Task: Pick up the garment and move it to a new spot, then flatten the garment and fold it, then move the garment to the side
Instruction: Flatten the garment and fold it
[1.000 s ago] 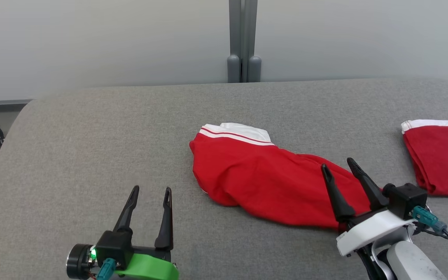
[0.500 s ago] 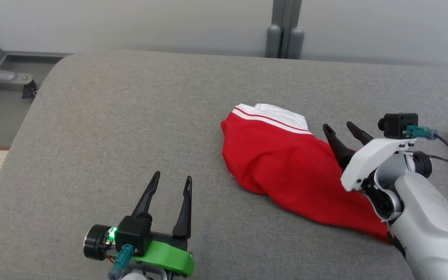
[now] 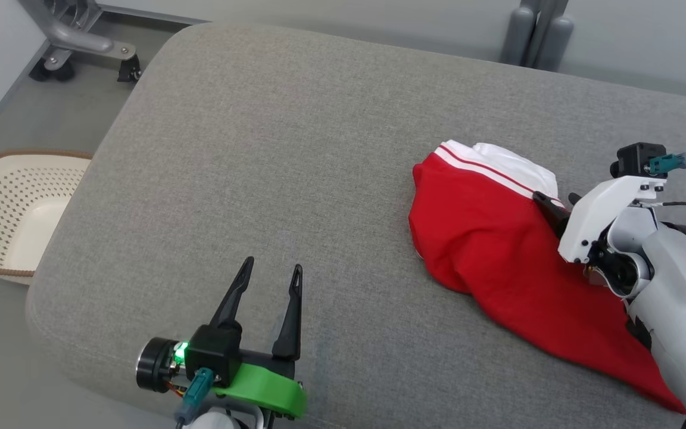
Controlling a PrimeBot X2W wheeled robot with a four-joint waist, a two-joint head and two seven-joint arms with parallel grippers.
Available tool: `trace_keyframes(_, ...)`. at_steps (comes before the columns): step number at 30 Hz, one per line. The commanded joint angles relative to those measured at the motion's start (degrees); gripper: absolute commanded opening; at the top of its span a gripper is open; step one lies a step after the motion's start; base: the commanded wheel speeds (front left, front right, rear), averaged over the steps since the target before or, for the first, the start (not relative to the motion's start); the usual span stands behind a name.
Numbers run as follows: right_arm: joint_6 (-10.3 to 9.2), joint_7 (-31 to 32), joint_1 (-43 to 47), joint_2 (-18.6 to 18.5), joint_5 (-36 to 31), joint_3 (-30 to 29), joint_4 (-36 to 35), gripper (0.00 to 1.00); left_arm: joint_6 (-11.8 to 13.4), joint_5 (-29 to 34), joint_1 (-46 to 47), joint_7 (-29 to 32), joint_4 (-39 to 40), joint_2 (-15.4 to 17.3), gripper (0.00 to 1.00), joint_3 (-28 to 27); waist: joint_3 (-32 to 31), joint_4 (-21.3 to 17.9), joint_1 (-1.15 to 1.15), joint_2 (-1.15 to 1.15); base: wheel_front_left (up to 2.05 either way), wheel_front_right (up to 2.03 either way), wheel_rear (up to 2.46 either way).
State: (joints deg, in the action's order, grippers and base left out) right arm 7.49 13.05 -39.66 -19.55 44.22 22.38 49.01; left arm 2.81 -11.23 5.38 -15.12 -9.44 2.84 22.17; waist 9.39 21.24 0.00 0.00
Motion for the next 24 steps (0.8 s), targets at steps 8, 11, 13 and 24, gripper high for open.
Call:
trace_keyframes(8,0.01,1.5,-3.5,0.4,3.9,2.0,4.0,0.10,0.5,-0.4,2.0,0.0,-0.1,0.1,1.00,0.1,2.4,1.7,0.00,0.00,0.00,0.00,0.00)
trace_keyframes(11,0.01,0.1,-3.7,0.3,4.5,3.5,3.4,0.00,0.7,-0.6,2.2,0.0,-0.3,0.1,1.00,0.3,2.4,1.5,0.00,0.00,0.00,0.00,0.00)
trace_keyframes(13,0.00,-2.5,-4.2,-0.4,4.0,4.6,2.5,0.00,0.8,-0.7,2.2,0.0,-0.5,0.1,1.00,0.4,2.1,1.2,0.00,0.00,0.00,0.00,0.00)
trace_keyframes(24,0.01,-18.5,-3.0,1.1,3.6,10.1,-5.3,0.00,0.6,-0.3,-0.3,0.0,-1.1,0.1,1.00,-1.6,-4.3,-1.0,0.00,0.00,0.00,0.00,0.00)
